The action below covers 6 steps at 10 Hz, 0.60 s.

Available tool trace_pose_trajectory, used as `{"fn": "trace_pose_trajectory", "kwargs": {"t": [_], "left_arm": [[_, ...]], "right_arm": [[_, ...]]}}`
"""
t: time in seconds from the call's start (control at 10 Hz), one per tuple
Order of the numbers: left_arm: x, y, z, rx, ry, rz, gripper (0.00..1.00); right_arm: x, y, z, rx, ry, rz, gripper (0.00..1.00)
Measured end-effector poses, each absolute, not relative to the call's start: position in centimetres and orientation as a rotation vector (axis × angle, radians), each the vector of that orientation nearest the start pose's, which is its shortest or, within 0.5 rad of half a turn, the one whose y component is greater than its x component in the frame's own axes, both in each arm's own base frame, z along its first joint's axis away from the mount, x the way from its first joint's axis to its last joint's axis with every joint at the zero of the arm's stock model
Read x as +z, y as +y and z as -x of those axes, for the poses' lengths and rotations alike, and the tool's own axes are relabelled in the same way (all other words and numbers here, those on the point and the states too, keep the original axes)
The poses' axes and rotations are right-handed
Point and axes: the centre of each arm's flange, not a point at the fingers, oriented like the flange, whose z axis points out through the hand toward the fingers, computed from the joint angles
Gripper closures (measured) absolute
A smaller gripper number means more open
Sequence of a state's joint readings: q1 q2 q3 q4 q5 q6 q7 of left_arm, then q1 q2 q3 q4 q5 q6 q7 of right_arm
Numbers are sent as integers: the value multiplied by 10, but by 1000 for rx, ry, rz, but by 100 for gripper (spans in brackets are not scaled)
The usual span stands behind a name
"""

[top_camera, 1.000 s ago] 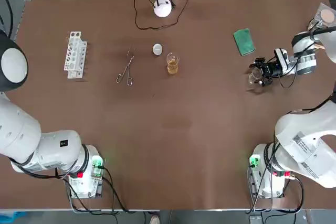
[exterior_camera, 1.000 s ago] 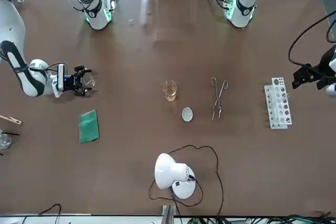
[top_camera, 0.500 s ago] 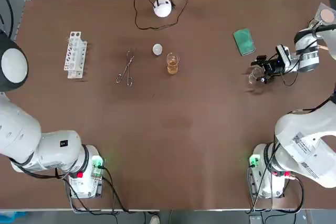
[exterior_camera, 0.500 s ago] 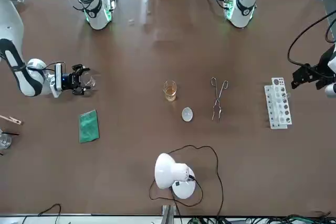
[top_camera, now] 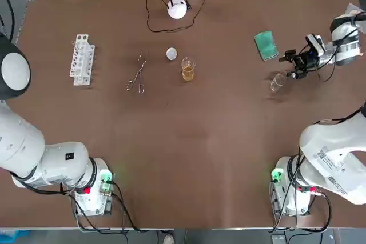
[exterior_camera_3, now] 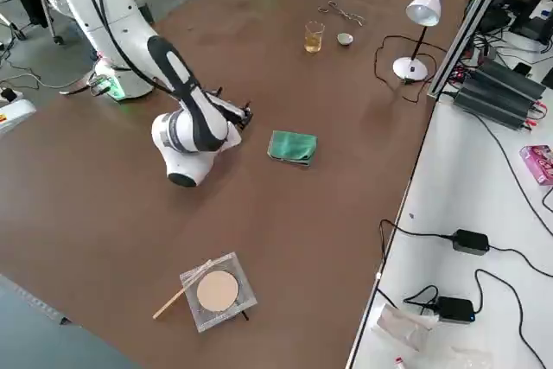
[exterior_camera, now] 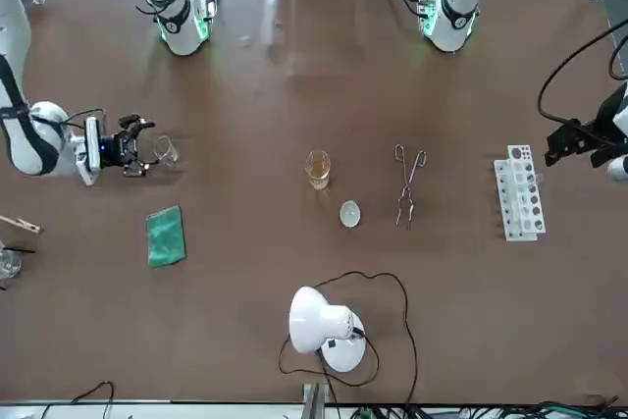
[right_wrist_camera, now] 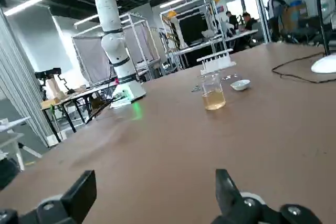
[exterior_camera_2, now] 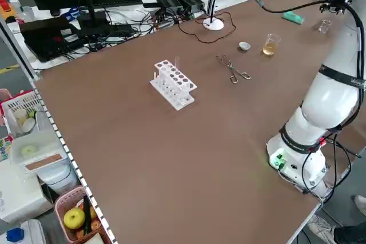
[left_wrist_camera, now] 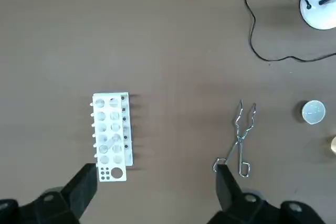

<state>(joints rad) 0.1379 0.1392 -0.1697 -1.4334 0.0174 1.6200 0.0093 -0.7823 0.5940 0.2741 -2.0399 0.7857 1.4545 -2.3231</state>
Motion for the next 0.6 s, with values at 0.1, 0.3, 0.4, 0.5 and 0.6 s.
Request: {"fn": "trace_pose_trajectory", "kwargs": {"t": [0.1, 0.3, 0.4, 0.5, 0.6], "left_arm": [[615, -10, -602, -80, 61, 3147, 0], [616, -9, -602, -83, 60, 3146, 0], [617, -9, -602, -84, 59, 3146, 0], [617, -8, -602, -86, 57, 3146, 0], [618, -8, -602, -87, 57, 3146, 0]], "right_arm": [[195, -151, -469, -719, -1137, 1397, 0], [241, -122, -493, -640, -1103, 1466, 0], [258, -106, -502, -597, -1088, 1501, 0], [271, -96, -508, -550, -1071, 1550, 0], [285, -91, -513, -512, -1052, 1601, 0]]}}
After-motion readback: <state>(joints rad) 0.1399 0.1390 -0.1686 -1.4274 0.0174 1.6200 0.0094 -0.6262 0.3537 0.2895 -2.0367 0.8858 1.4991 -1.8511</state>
